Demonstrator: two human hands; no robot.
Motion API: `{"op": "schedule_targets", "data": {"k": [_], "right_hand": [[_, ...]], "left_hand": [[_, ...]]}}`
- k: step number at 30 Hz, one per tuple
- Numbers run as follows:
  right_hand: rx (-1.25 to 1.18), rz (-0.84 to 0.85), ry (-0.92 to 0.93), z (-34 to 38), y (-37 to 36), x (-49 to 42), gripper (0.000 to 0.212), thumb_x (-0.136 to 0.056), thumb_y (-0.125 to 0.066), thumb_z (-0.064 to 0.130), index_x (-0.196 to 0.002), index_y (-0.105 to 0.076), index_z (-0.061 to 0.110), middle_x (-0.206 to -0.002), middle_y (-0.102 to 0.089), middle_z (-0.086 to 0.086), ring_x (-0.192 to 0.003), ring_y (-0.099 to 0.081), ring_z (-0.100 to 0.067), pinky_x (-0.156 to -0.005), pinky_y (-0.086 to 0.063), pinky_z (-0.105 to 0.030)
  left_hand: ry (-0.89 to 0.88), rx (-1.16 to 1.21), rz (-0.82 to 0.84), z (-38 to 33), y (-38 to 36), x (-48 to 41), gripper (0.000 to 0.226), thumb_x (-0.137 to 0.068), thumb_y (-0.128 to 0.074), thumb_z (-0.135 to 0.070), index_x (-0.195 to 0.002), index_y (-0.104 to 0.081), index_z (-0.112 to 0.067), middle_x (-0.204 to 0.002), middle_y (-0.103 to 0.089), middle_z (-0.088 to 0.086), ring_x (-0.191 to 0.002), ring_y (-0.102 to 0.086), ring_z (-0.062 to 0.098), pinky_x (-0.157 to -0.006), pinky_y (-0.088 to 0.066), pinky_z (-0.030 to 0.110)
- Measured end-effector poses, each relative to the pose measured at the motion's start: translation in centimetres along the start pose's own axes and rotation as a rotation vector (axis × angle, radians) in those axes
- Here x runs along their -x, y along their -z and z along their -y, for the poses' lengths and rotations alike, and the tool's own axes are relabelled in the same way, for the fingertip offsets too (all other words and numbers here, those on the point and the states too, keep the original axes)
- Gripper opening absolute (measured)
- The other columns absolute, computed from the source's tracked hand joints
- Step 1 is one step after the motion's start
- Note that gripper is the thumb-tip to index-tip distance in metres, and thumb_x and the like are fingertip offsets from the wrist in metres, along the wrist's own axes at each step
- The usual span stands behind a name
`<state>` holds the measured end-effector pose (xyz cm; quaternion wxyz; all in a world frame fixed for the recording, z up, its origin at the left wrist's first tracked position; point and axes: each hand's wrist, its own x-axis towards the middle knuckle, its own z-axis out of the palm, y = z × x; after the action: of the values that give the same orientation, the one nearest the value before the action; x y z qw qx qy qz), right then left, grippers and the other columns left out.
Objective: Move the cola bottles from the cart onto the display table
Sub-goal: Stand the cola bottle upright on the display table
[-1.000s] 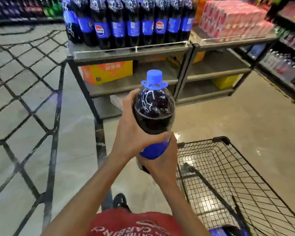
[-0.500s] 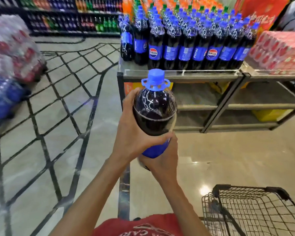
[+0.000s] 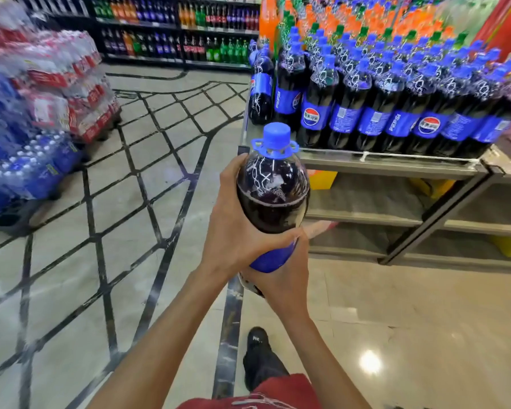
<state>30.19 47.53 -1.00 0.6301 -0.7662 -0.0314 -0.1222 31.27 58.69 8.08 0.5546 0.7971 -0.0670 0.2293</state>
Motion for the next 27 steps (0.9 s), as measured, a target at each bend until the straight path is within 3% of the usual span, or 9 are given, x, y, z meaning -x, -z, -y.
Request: {"op": "schedule_targets", "data": {"k": [6, 10, 15, 20, 24, 27], "right_hand": [[0.015, 0.018, -0.037, -2.3, -2.1, -8.1, 0.1, -0.052, -0.1, 0.029, -0.133, -0.043, 0.021, -0.126, -0.061, 0.006, -0.116, -0.062, -0.013, -0.088, -0.059, -0.038], [0.016, 0.044, 0.0, -3.3, -3.2, -14.9, 0.095, -0.05, -0.099, 0.022, -0.129, -0.045, 0.024, -0.12, -0.059, 0.018, -0.114, -0.062, -0.011, -0.088, -0.058, -0.037], [0.02, 0.074, 0.059, -4.6, -4.9, -22.3, 0.105, -0.048, -0.098, 0.025, -0.138, -0.043, 0.02, -0.13, -0.055, 0.015, -0.124, -0.055, -0.011, -0.099, -0.052, -0.036], [0.001, 0.073, 0.101, -5.3, -6.7, -27.5, 0.101, -0.05, -0.097, 0.016, -0.134, -0.045, 0.033, -0.126, -0.056, 0.024, -0.121, -0.056, -0.008, -0.096, -0.051, -0.027], [0.027, 0.049, 0.129, -5.6, -8.2, -31.0, 0.099, -0.052, -0.098, 0.017, -0.125, -0.042, 0.054, -0.12, -0.057, 0.03, -0.116, -0.058, -0.005, -0.093, -0.051, -0.023], [0.042, 0.014, 0.096, -6.1, -9.4, -33.5, 0.099, -0.052, -0.098, 0.02, -0.128, -0.044, 0.051, -0.123, -0.059, 0.025, -0.117, -0.059, -0.006, -0.095, -0.052, -0.027]], "left_hand": [[0.017, 0.006, -0.013, 3.2, -1.6, -7.4, 0.118, -0.05, -0.099, -0.019, -0.146, -0.032, -0.021, -0.14, -0.046, -0.017, -0.132, -0.051, 0.005, -0.105, -0.044, 0.02], [0.025, 0.016, -0.044, 5.1, -3.1, -13.0, 0.117, -0.05, -0.099, -0.017, -0.146, -0.032, -0.019, -0.14, -0.047, -0.015, -0.131, -0.051, 0.005, -0.104, -0.044, 0.019], [0.02, 0.009, -0.081, 7.7, -4.4, -19.3, 0.117, -0.051, -0.1, -0.017, -0.146, -0.032, -0.017, -0.141, -0.047, -0.013, -0.132, -0.051, 0.007, -0.107, -0.043, 0.022], [0.026, 0.007, -0.085, 10.4, -5.1, -24.2, 0.116, -0.051, -0.099, -0.015, -0.146, -0.032, -0.018, -0.139, -0.044, -0.023, -0.132, -0.05, 0.006, -0.105, -0.042, 0.019], [0.037, 0.015, -0.061, 12.4, -5.4, -27.8, 0.116, -0.051, -0.099, -0.013, -0.145, -0.032, -0.018, -0.138, -0.047, -0.02, -0.129, -0.052, 0.004, -0.104, -0.044, 0.02], [0.034, 0.031, -0.037, 13.8, -5.6, -30.5, 0.115, -0.05, -0.098, -0.01, -0.144, -0.032, -0.021, -0.135, -0.047, -0.025, -0.128, -0.052, 0.001, -0.102, -0.043, 0.016]]}}
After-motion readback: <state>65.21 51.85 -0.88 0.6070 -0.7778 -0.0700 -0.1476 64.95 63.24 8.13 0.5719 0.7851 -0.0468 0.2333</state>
